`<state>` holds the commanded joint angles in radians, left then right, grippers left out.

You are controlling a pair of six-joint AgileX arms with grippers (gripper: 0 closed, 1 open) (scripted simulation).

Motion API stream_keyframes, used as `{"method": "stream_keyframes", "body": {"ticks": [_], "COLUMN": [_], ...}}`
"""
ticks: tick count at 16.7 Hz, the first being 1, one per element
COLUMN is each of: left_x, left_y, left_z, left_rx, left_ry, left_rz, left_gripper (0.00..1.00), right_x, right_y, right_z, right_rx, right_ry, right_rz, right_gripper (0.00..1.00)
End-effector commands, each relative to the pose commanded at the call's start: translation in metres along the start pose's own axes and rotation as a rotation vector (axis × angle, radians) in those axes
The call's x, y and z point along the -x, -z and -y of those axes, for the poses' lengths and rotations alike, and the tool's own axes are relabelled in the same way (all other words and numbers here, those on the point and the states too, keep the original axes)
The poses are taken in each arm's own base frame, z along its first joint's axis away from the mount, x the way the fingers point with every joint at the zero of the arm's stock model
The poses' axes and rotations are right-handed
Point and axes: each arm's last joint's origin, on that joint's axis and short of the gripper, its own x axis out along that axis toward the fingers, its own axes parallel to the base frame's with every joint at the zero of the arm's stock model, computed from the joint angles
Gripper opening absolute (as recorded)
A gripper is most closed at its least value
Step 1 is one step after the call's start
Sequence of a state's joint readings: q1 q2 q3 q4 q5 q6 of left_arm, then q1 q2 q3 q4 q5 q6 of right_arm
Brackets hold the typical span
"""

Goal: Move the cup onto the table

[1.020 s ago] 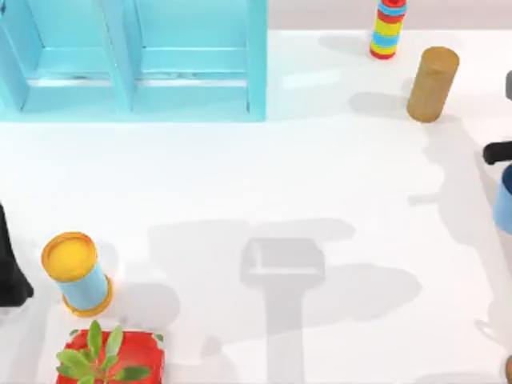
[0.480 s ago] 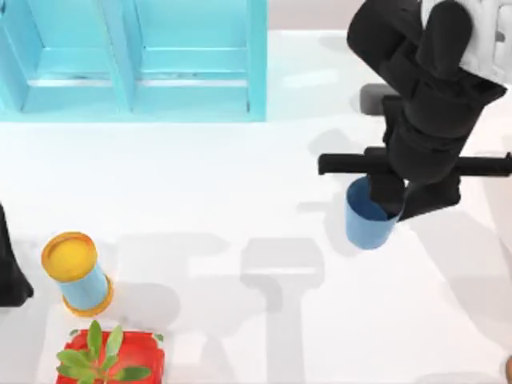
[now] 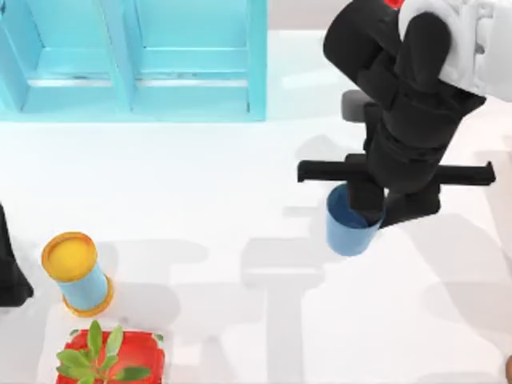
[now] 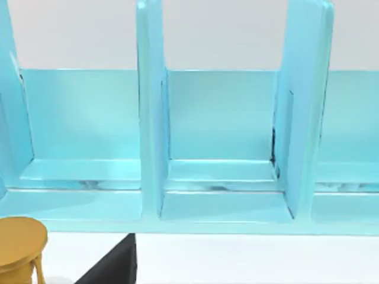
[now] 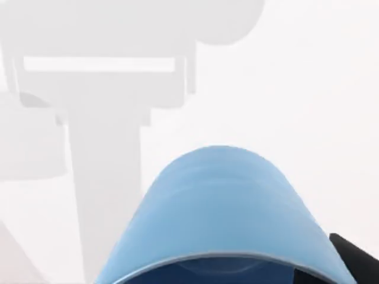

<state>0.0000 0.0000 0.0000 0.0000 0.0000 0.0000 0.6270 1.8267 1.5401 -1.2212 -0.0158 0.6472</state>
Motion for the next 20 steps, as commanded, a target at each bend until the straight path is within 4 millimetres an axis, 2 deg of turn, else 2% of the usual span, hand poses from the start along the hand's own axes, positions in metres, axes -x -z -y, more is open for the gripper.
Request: {"method": "stream_keyframes", "body": {"ticks": [2,10,14,20], "left_x": [0.0,0.0,0.0,0.0], "left_y": [0.0,0.0,0.0,0.0], "left_z": [0.0,0.0,0.0,0.0], "left_rx": [0.0,0.0,0.0,0.0], "left_ry": [0.0,0.0,0.0,0.0], "left_rz": [0.0,0.0,0.0,0.0], "left_gripper": [1.0,1.0,1.0,1.0], "right_x": [-0.006,-0.061,-0.065,-0.065], "right_y": [0.0,0.001,0.001,0.001], "right_z": [-0.001,-0.01,-0.01,-0.01], "right_rx": [0.0,0.004,0.005,0.005], "right_ry": [0.004,-0.002,0.0,0.0], "right_rz": [-0.005,0.004,0.001,0.001], "right_gripper": [0.0,0.0,0.0,0.45]}}
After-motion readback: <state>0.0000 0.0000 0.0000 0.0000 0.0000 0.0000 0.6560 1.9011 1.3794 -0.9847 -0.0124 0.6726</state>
